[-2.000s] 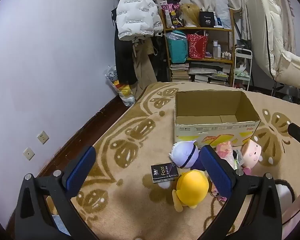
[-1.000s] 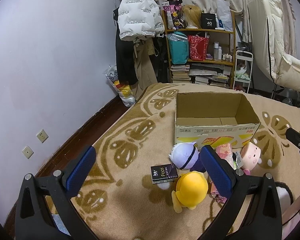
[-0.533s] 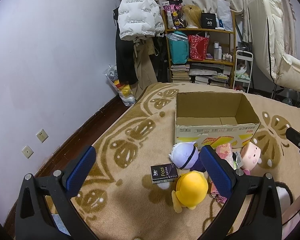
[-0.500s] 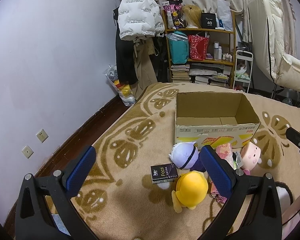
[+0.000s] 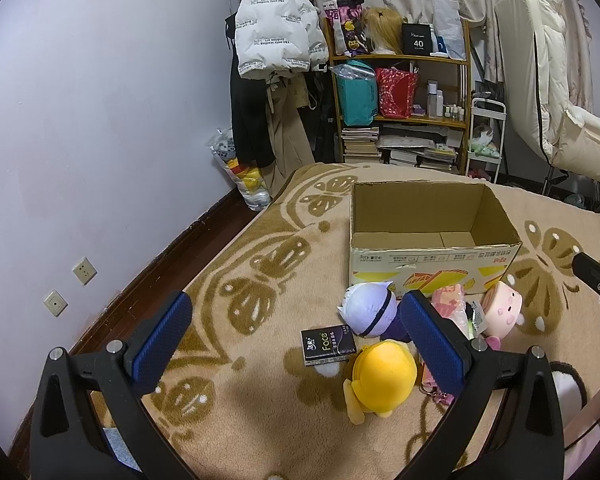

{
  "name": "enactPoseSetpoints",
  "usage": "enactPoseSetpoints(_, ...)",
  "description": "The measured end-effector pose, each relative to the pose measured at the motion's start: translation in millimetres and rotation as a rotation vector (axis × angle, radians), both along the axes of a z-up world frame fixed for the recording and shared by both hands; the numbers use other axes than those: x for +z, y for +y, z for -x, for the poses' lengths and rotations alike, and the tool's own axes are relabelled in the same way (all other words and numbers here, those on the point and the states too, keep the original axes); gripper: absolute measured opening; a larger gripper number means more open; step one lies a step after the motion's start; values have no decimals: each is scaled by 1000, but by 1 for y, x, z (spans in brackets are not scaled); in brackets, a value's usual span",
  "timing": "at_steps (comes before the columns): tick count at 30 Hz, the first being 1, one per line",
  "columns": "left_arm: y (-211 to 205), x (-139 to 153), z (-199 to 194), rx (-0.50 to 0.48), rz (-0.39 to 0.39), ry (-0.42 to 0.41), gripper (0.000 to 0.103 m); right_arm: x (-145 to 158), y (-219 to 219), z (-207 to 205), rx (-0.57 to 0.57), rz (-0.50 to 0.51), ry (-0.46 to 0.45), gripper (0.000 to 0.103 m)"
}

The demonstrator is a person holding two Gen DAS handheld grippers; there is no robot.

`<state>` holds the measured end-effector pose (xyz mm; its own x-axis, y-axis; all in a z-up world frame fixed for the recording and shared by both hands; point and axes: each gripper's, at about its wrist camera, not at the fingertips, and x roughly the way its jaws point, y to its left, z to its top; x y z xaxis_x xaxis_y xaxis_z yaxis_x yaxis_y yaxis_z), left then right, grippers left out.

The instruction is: Organize soft objects

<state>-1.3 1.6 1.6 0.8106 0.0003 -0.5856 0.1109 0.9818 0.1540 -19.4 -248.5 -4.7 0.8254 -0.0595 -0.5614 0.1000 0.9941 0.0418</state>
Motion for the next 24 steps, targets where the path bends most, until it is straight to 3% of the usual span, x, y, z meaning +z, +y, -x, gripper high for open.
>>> enactPoseSetpoints(24, 0, -1, 0, 1, -3, 5, 103, 1, -1, 0, 0, -1, 0, 103)
